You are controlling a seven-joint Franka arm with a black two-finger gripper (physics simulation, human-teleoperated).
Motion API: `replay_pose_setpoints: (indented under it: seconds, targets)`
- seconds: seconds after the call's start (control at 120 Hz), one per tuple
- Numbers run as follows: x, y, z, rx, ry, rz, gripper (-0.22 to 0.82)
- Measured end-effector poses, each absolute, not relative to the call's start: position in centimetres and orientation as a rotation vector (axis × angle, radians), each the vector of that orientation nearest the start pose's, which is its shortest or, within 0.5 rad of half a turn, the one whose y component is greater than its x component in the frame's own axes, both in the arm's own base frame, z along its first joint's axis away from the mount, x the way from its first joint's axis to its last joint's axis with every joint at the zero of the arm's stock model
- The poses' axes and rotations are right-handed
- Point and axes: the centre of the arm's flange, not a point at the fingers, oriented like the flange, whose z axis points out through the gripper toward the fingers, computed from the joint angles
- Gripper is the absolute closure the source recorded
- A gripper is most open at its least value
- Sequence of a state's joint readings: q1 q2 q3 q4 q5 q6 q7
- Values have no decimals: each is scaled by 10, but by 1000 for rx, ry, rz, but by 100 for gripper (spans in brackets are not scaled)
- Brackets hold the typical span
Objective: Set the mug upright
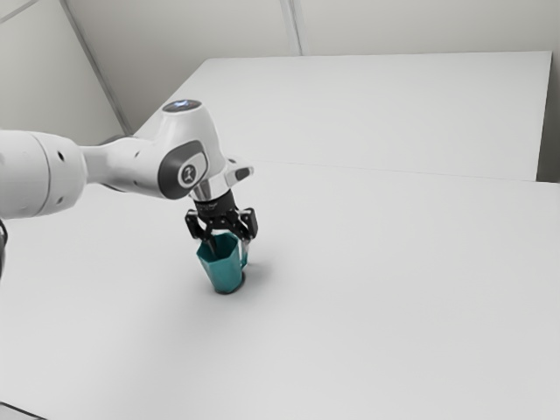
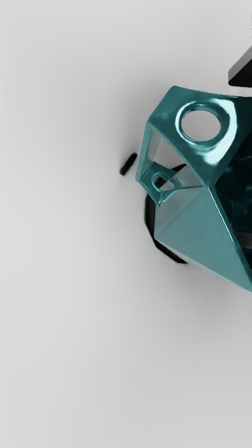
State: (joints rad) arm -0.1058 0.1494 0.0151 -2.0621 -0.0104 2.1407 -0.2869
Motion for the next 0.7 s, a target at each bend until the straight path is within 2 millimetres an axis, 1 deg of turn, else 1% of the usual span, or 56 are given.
replay_pose_setpoints:
  seconds: [0.1,0.2,0.317,0.392,0.492,0.583,0.633,0.7]
  targets:
    - [563,-54,368,-3123,-304,82,12]
    - [559,-61,389,-3132,-281,38,7]
    - [556,-67,416,-3141,-258,-6,4]
    - [560,-69,438,-3148,-246,-58,3]
    - [563,-72,461,-3154,-225,-110,2]
    - [569,-73,489,-3144,-196,-160,1]
    - [572,-73,507,-3140,-184,-191,1]
    - [578,-73,542,-3129,-168,-247,1]
